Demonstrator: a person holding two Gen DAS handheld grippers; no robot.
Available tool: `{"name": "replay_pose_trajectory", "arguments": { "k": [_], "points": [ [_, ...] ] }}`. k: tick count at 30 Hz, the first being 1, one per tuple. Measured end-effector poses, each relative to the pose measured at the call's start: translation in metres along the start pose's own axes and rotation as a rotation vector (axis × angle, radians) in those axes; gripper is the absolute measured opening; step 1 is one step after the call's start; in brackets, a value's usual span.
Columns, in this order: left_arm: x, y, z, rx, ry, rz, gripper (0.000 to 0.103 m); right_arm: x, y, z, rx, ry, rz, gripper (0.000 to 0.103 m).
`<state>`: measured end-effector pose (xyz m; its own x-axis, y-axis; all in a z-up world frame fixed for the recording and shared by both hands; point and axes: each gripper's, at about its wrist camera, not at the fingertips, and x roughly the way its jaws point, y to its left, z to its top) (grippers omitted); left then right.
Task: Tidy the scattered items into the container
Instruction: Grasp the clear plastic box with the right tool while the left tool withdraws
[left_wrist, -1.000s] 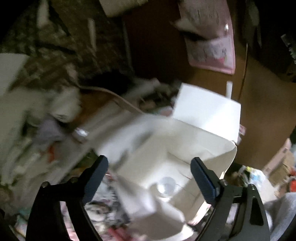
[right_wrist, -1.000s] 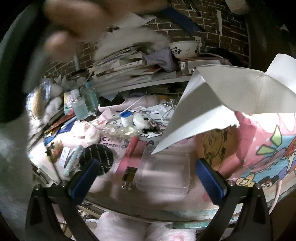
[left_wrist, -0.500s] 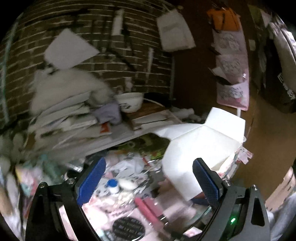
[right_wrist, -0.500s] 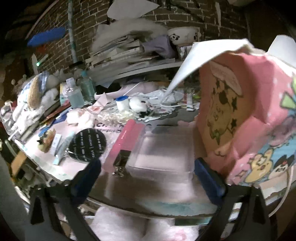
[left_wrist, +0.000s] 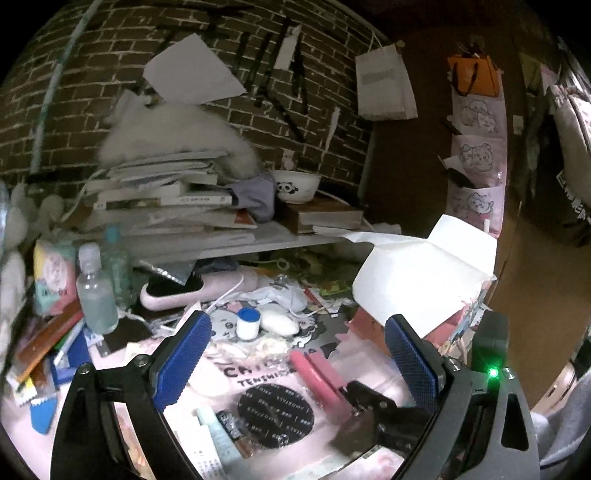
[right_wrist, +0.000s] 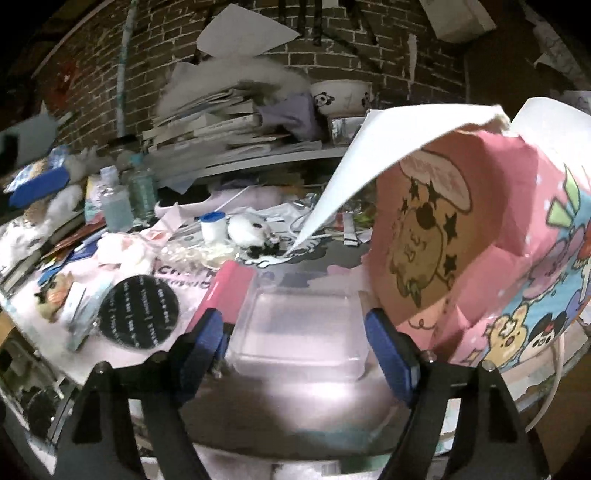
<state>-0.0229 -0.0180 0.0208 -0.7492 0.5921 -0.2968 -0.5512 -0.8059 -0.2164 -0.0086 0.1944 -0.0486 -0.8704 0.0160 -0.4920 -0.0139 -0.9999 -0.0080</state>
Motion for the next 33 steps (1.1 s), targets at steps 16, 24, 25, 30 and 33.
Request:
{"name": "replay_pose_trajectory", "arguments": {
  "k": [16, 24, 25, 30, 33],
  "points": [
    [-0.011, 0.018, -0.025, -0.035, -0.049, 0.018, 0.094, -0.005, 0.005, -0.008, -0.055, -0.089, -0.089, 0.070],
    [-0.015, 0.016, -0.026, -0.032, -0.058, 0.006, 0.094, -0.001, 0.006, -0.005, -0.048, -0.089, -0.113, 0.079],
    [-0.015, 0.016, -0.027, -0.035, -0.057, 0.006, 0.094, -0.001, 0.006, -0.005, -0.048, -0.086, -0.111, 0.079],
    [-0.016, 0.017, -0.027, -0.042, -0.059, 0.009, 0.094, -0.005, 0.006, -0.006, -0.042, -0.080, -0.069, 0.068],
    [-0.017, 0.017, -0.027, -0.045, -0.063, 0.009, 0.094, -0.007, 0.006, -0.009, -0.040, -0.088, -0.057, 0.068]
  ]
}}
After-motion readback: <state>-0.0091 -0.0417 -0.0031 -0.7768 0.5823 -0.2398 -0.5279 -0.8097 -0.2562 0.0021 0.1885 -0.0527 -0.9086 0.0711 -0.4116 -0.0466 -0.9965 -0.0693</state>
